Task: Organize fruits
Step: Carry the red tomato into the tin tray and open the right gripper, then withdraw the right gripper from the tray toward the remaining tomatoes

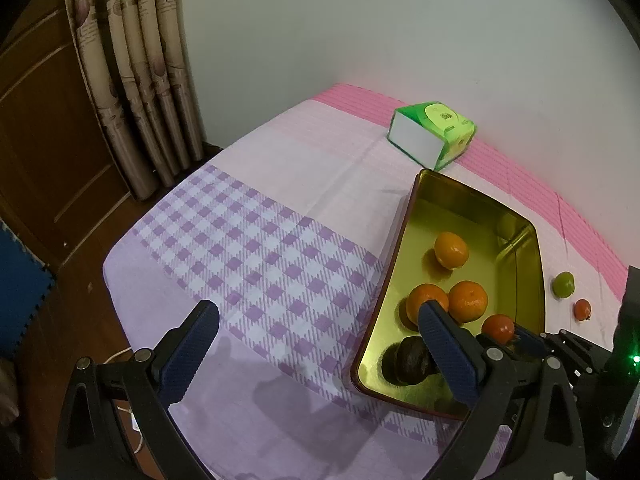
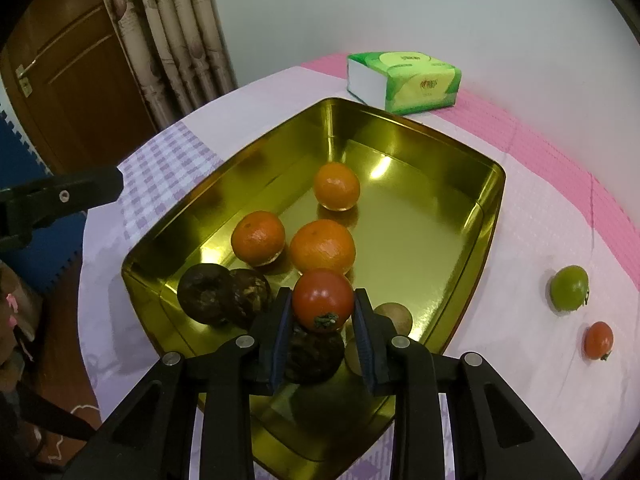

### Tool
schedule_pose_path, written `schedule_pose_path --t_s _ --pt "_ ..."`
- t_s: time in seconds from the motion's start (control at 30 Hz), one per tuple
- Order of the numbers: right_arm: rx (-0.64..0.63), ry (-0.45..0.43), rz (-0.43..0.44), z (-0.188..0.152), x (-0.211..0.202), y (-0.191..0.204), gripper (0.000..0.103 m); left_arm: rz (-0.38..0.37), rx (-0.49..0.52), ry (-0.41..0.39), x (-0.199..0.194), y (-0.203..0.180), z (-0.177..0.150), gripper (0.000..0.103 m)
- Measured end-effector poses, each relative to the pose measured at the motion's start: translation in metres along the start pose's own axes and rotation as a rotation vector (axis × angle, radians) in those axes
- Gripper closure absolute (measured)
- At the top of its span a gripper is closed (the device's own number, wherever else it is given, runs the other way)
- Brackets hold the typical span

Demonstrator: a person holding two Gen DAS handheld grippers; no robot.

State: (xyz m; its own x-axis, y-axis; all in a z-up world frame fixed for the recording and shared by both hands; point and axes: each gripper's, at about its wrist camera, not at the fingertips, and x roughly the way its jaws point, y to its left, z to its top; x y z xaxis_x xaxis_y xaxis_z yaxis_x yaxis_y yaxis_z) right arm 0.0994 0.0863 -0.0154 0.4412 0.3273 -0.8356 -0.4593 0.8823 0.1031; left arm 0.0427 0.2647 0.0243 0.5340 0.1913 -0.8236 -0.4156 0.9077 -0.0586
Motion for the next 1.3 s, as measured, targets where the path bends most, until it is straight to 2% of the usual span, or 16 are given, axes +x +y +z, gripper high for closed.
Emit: schedule_pose_path --t_s 0.17,0.23,0.3,0.37,0.53,0.6,0.67,0.87,1.1,1.2,1.3 --pt "-0.004 0.001 -0.014 -0.002 0.001 -0.002 0.071 0.001 0.003 0.007 0.002 -0.002 -0.001 0.004" --pt "-0.004 -0.003 -0.017 -0.001 0.0 -0.003 0.066 0.001 0.005 0.009 0.002 -0.003 -0.001 0.004" --pt "-0.007 -0.014 -0.02 -0.001 -0.003 -0.003 0.054 0.0 0.009 0.01 0.002 -0.004 -0.002 0.004" --pt "-0.005 -0.035 -0.021 0.0 -0.007 -0.003 0.047 0.001 0.013 0.011 0.002 -0.005 -0.002 0.004" --pt "-0.007 -0.095 -0.021 0.002 -0.025 -0.004 0.036 0.0 0.022 0.015 0.003 -0.007 -0.002 0.004" --pt "-0.005 -0.12 -0.034 0.002 -0.034 -0.007 0.029 -0.001 0.026 0.012 0.002 -0.008 -0.003 0.004" --pt "0.004 -0.146 -0.055 0.001 -0.043 -0.015 0.026 -0.002 0.03 0.01 0.001 -0.009 -0.003 0.004" --pt "0.09 -0.178 -0.166 -0.018 -0.069 -0.067 0.018 0.001 0.048 0.009 0.0 -0.014 -0.005 0.004" --pt "0.223 -0.107 -0.318 -0.065 -0.071 -0.15 0.015 0.012 0.084 0.016 0.003 -0.023 -0.01 0.004" --pt "0.309 -0.075 -0.355 -0.084 -0.066 -0.186 0.015 0.008 0.103 0.017 0.004 -0.03 -0.013 0.004" --pt "0.379 -0.08 -0.38 -0.094 -0.065 -0.211 0.015 -0.007 0.123 0.009 0.003 -0.037 -0.016 0.004"
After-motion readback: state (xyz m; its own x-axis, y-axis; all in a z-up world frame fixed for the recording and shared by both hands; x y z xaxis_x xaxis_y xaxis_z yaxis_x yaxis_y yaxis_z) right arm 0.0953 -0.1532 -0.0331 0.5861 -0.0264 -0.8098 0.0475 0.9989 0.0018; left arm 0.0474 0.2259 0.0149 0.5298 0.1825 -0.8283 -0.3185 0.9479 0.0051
